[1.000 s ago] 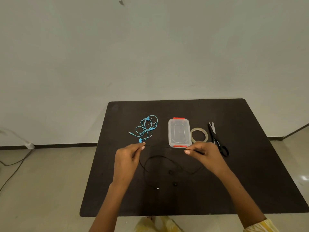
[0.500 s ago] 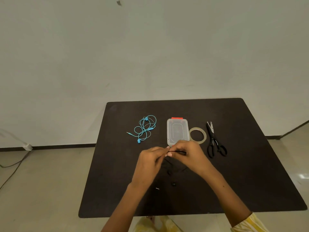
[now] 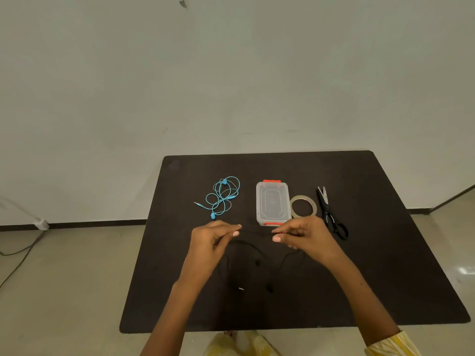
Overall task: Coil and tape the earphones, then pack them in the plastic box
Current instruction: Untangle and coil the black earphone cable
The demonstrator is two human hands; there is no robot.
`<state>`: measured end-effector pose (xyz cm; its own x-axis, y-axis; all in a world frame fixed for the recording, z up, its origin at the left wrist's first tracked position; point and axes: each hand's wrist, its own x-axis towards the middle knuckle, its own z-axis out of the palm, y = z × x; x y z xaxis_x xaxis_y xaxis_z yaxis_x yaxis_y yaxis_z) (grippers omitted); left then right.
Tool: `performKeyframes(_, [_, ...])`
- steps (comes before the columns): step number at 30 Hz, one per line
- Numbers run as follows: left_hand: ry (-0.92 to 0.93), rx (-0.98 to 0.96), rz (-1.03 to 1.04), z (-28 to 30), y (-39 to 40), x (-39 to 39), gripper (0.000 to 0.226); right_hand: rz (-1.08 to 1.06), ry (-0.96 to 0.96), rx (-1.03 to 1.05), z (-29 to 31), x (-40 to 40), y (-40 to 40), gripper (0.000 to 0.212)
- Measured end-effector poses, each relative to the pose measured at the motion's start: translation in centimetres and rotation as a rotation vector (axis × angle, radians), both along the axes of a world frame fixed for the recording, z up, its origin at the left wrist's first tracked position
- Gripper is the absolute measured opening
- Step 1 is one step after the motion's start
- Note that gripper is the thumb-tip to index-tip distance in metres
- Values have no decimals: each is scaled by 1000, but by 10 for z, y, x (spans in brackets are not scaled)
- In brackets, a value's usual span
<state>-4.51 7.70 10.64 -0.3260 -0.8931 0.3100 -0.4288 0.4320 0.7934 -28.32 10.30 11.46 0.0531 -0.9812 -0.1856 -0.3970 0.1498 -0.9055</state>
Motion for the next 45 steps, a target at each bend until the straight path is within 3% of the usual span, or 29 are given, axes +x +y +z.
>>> performKeyframes(6, [-33, -30, 46, 0, -3, 10, 23, 79, 21, -46, 2, 1, 2, 22])
performKeyframes(11, [-83, 38, 112, 1, -3, 11, 53, 13, 39, -101, 4, 14, 2, 21])
performKeyframes(19, [-6, 145, -27, 14, 2, -18, 12, 39, 34, -223, 7, 48, -3, 16])
performKeyframes(33, [-5, 109, 164, 28, -19, 31, 12, 60, 256, -126, 14, 0, -5, 7])
performKeyframes(39, [-21, 94, 152, 30, -18, 30, 12, 62, 321, -98, 25, -11, -2, 26])
performKeyframes(45, [-1, 41, 171, 35, -18, 30, 13, 40, 81, -139, 39, -15, 1, 29])
